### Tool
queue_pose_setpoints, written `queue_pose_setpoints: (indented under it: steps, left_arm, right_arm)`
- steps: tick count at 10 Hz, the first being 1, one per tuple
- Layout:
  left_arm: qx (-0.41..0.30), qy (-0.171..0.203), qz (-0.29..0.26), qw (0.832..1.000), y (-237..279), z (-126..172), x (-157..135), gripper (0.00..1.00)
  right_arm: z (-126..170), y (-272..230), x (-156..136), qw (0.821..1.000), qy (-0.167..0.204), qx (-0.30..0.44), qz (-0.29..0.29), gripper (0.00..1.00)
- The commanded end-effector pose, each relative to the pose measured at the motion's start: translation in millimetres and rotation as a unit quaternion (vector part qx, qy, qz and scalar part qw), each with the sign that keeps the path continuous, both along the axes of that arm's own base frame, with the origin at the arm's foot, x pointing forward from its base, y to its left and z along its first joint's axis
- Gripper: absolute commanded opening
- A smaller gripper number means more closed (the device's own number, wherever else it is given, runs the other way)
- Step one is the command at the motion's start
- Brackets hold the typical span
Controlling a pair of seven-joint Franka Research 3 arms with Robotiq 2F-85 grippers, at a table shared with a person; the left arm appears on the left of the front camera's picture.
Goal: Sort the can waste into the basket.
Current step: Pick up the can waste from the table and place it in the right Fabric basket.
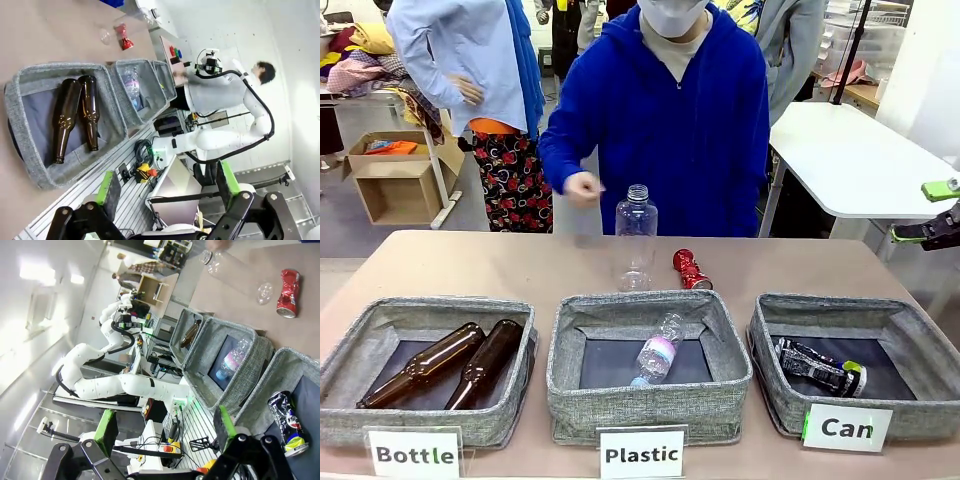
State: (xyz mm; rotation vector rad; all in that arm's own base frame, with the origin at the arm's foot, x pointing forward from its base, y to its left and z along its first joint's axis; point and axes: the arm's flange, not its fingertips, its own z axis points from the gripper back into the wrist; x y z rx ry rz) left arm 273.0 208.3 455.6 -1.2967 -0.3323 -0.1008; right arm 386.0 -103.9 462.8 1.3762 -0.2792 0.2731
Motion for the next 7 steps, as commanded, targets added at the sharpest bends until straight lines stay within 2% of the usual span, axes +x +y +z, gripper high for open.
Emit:
queue_pose_setpoints:
  steps: [1,2,5,6,7]
  left_arm:
    - [-0.001,-0.002,0.006,1.0,-11.2,-1.8,16.5,1.0]
    - [0.0,0.0,0.0,1.0,0.0,0.0,0.0,1.0]
    - [0.0,0.0,0.0,1.0,0.0,0.0,0.0,1.0]
    - [0.0,0.0,0.0,1.0,0.0,0.0,0.0,1.0]
    - [0.0,0.0,0.0,1.0,0.0,0.0,0.0,1.0]
  right_arm:
    - [2.1,-2.5,-2.0,1.0,-0.005,-0.001,0.007,1.0]
    - [2.1,-2.5,-2.0,1.0,-0.005,-0.001,0.007,1.0]
    - [0.0,0.0,0.0,1.0,0.0,0.0,0.0,1.0]
    - [23.4,42.3,-2.3,0.995,-0.036,-0.091,0.026,1.0]
    - [24.4,93.1,14.7,0.983,-0.04,-0.165,0.071,1.0]
